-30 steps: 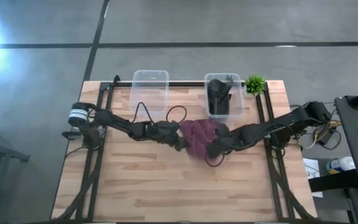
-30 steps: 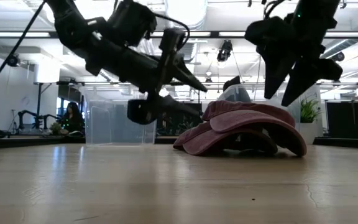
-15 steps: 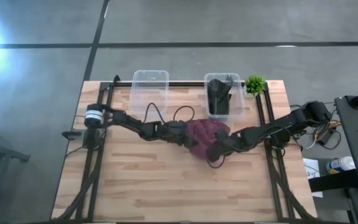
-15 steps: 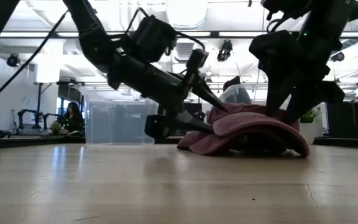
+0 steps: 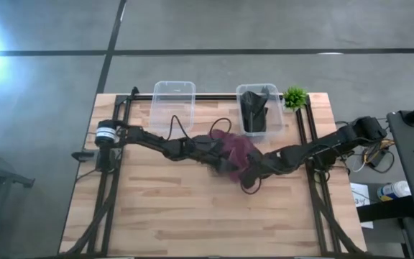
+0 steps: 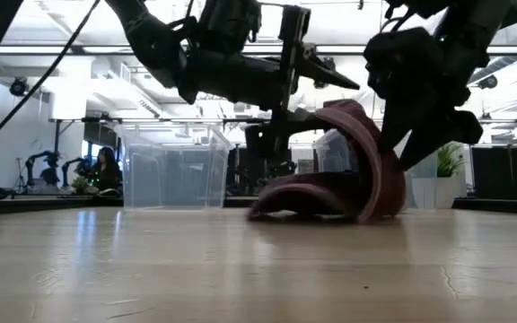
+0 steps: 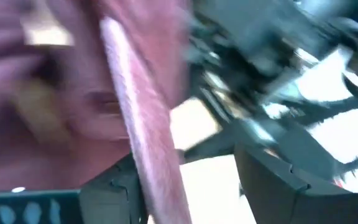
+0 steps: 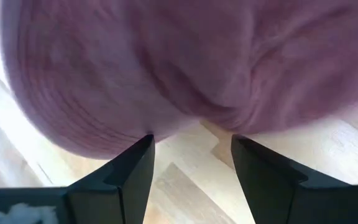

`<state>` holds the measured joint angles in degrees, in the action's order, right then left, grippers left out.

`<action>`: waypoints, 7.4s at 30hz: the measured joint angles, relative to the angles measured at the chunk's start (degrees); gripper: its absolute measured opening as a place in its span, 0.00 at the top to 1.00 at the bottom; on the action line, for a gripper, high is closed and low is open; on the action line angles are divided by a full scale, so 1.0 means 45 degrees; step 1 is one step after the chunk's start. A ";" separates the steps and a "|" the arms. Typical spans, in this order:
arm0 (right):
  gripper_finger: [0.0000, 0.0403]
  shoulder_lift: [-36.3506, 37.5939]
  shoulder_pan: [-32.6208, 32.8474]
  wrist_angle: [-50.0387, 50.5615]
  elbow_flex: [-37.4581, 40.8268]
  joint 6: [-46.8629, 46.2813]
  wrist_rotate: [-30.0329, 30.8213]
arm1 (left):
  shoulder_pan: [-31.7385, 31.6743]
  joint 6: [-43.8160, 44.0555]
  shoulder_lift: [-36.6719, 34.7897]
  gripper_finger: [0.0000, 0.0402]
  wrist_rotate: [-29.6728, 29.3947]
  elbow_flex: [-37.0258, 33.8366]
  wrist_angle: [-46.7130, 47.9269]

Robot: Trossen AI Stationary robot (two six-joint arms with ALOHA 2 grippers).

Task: Pick & Place hat
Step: Put the right red cap into the left transparent bin, then put the red cap into the left transparent bin

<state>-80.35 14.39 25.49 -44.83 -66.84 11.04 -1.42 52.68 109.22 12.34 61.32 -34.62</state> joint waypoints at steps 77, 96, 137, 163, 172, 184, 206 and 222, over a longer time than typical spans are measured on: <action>0.52 -0.4548 -0.1621 0.0322 -0.4976 0.1857 0.2915 | 0.0820 -0.2434 -1.3241 0.50 -0.3756 -0.4178 1.0762; 0.54 -0.6033 -0.1854 -0.2912 -0.5261 0.1279 -0.2220 | 0.4791 0.3335 -1.2819 0.50 -0.6707 -0.8544 0.8686; 0.54 -0.4918 -0.1010 -0.2467 -0.2717 -0.1485 -0.2839 | 0.2248 0.4892 -0.2672 0.50 -0.7761 -0.7048 0.0688; 0.54 -0.4384 -0.0653 -0.1917 -0.2615 -0.0162 -0.3364 | 0.2022 0.2098 -0.2656 0.50 -0.4050 -0.7102 -0.3856; 0.54 -0.2744 -0.0229 -0.0125 -0.2643 -0.1128 -0.1554 | 0.2027 0.1744 -0.3133 0.50 -0.3890 -0.7217 -0.3256; 0.54 -0.2139 -0.0378 -0.0630 -0.1250 -0.4067 -0.1684 | 0.2205 0.1071 -0.3280 0.50 -0.3229 -0.6227 -0.0487; 0.54 -0.3623 -0.0531 -0.6694 0.1201 -0.4863 0.0867 | 0.2076 -0.0155 -0.3304 0.50 -0.4515 -0.5572 0.3585; 0.54 -0.3499 -0.0743 -0.6791 -0.1747 -0.0341 -0.0010 | 0.2091 -0.0014 -0.3304 0.50 -0.4011 -0.5537 0.3479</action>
<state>-96.10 11.05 -5.07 -52.69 -68.37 10.99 7.99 52.62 94.35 -5.71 36.41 -18.96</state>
